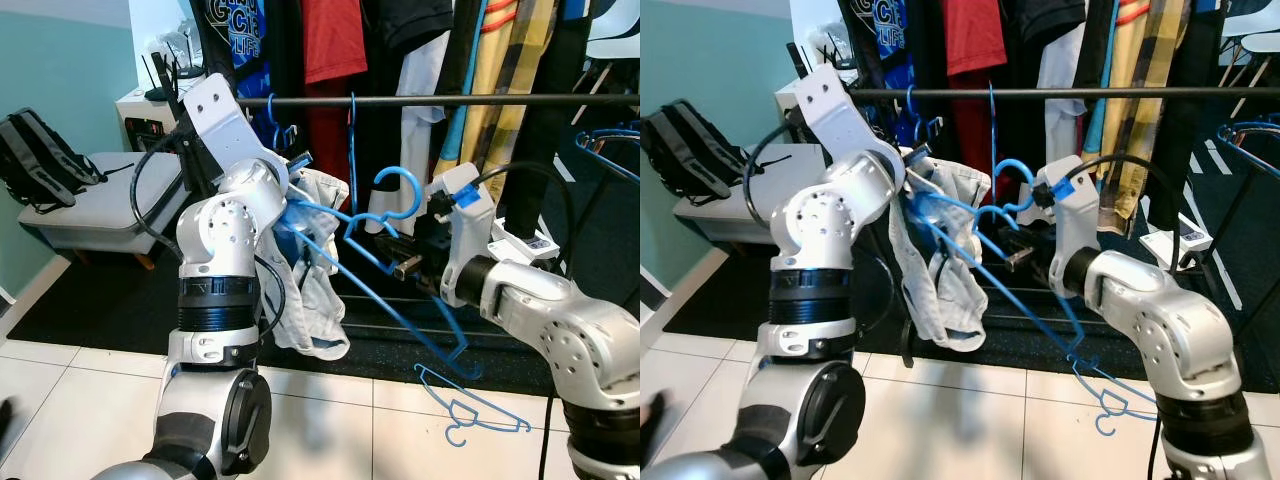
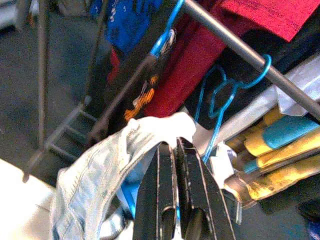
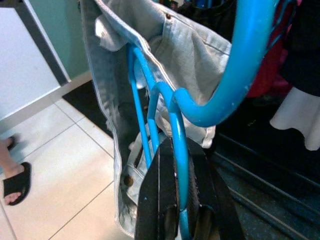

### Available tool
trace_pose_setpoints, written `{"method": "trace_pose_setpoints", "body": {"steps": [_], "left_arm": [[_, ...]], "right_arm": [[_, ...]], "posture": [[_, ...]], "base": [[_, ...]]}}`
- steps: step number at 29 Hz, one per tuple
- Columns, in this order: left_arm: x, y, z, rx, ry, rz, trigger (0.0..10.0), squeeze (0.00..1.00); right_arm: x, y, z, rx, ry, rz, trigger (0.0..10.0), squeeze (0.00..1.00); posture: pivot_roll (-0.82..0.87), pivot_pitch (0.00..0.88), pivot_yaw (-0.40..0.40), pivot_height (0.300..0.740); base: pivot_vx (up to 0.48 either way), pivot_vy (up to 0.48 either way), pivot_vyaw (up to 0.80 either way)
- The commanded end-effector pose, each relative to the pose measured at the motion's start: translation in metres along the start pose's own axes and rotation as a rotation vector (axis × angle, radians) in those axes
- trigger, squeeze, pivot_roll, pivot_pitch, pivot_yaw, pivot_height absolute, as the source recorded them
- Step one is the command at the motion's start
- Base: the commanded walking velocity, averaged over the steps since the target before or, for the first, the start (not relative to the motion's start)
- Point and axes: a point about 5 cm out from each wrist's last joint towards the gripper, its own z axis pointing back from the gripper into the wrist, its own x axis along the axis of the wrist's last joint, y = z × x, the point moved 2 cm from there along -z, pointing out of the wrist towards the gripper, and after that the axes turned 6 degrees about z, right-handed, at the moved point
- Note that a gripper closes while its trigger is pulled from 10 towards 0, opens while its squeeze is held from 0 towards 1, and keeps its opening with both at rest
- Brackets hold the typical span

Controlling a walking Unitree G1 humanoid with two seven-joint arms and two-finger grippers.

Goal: Hang hanger

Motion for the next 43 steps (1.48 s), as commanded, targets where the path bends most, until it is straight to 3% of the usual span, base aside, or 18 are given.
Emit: {"method": "trace_pose_setpoints", "body": {"steps": [1,3,6,13,17,24,28,29,30,32,35,43], "left_arm": [[-0.072,-0.046,0.023,-0.128,0.269,0.140,10.0,0.00],[-0.072,-0.046,0.023,-0.128,0.269,0.140,10.0,0.00],[-0.081,-0.062,0.029,-0.185,0.330,0.185,10.0,0.00],[-0.094,-0.077,0.036,-0.230,0.393,0.212,10.0,0.00],[-0.103,-0.092,0.045,-0.265,0.453,0.234,10.0,0.00],[-0.110,-0.097,0.046,-0.273,0.483,0.241,10.0,0.00],[-0.111,-0.098,0.046,-0.277,0.488,0.243,10.0,0.00],[-0.111,-0.098,0.046,-0.280,0.484,0.245,10.0,0.00],[-0.111,-0.098,0.046,-0.280,0.484,0.245,10.0,0.00],[-0.102,-0.100,0.041,-0.278,0.451,0.258,10.0,0.00],[-0.095,-0.101,0.038,-0.276,0.426,0.270,10.0,0.00],[-0.094,-0.106,0.042,-0.301,0.431,0.282,10.0,0.00]], "right_arm": [[0.008,-0.003,-0.004,-0.044,-0.034,0.021,10.0,0.00],[0.008,-0.003,-0.004,-0.044,-0.034,0.021,10.0,0.00],[0.016,-0.006,-0.009,-0.072,-0.082,0.036,10.0,0.00],[0.026,-0.008,-0.012,-0.098,-0.143,0.035,10.0,0.00],[0.030,-0.018,-0.015,-0.160,-0.161,0.052,10.0,0.00],[0.035,-0.018,-0.020,-0.169,-0.195,0.040,10.0,0.00],[0.034,-0.008,-0.025,-0.113,-0.208,0.032,10.0,0.00],[0.033,0.006,-0.028,-0.035,-0.213,0.050,10.0,0.00],[0.033,0.006,-0.028,-0.035,-0.213,0.050,10.0,0.00],[0.030,0.036,-0.029,0.134,-0.203,0.062,10.0,0.00],[0.027,0.050,-0.028,0.212,-0.194,0.080,10.0,0.00],[0.022,0.050,-0.030,0.185,-0.179,0.113,10.0,0.00]], "posture": [[-0.14,0.000,0.095,0.740],[-0.14,0.000,0.095,0.740],[-0.14,0.000,0.094,0.740],[-0.15,0.000,0.101,0.740],[-0.16,0.000,0.105,0.740],[-0.16,0.000,0.105,0.740],[-0.16,0.000,0.105,0.740],[-0.16,0.000,0.105,0.740],[-0.16,0.000,0.105,0.740],[-0.17,0.000,0.108,0.740],[-0.17,0.000,0.109,0.740],[-0.17,0.000,0.106,0.740]], "base": [[0.000,0.000,0.00],[0.000,0.000,0.00],[0.000,0.000,0.00],[0.000,0.000,0.00],[0.000,0.000,0.00],[0.000,0.000,0.00],[0.000,0.000,0.00],[0.000,0.000,0.00],[0.000,0.000,0.00],[0.000,0.000,0.00],[0.000,0.000,0.00],[0.000,0.000,0.00]]}}
